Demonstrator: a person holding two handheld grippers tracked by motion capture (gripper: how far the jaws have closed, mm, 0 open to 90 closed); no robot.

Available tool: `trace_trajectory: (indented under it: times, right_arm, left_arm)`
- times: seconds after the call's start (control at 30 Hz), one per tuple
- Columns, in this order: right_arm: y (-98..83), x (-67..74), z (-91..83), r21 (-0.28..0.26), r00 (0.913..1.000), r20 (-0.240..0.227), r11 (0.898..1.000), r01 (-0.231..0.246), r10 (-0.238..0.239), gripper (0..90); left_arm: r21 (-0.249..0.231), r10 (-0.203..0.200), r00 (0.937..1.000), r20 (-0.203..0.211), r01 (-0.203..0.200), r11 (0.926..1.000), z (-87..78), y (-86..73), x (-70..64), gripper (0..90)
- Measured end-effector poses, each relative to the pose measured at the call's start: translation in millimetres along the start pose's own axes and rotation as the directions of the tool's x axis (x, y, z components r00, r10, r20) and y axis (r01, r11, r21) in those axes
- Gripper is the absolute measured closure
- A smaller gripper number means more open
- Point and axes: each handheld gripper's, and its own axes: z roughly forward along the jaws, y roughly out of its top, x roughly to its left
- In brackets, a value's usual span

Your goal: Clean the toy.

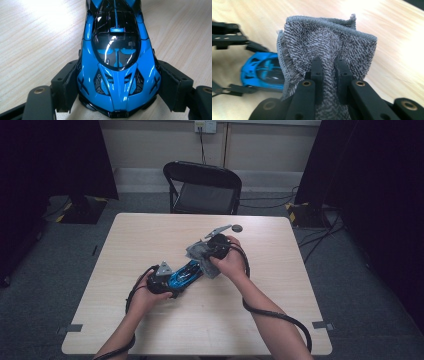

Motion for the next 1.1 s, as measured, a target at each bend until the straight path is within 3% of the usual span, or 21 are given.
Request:
trace_trajectory:
  times: [0.3,0.37,0.63,1.0,1.1]
  right_arm:
    - [0.9,35.1,19.8,0.028,0.9937,-0.072,0.996,0.088,-0.086,80.6]
    - [0.8,36.8,21.0,0.029,0.9926,-0.079,0.995,0.094,-0.091,80.6]
    - [0.1,59.2,28.8,0.038,0.9794,-0.113,0.984,0.173,-0.167,80.5]
    - [-4.6,73.9,44.8,0.06,0.9661,-0.157,0.974,0.217,-0.205,80.2]
    - [-5.7,73.9,46.5,0.062,0.9666,-0.167,0.976,0.207,-0.194,80.2]
  left_arm:
    - [-0.001,-0.001,1.0,-0.001,0.001,1.0,0.1,-0.1,0.0,25.5]
    - [0.0,0.0,1.0,0.0,0.0,1.0,0.0,0.0,0.0,25.5]
    - [0.001,0.007,1.0,-0.004,-0.007,1.0,-0.2,0.1,0.5,25.5]
    - [-0.005,-0.004,1.0,-0.001,0.004,1.0,0.3,-0.1,-0.2,25.5]
    - [-0.001,0.001,1.0,-0.001,-0.001,1.0,0.0,0.0,0.0,25.5]
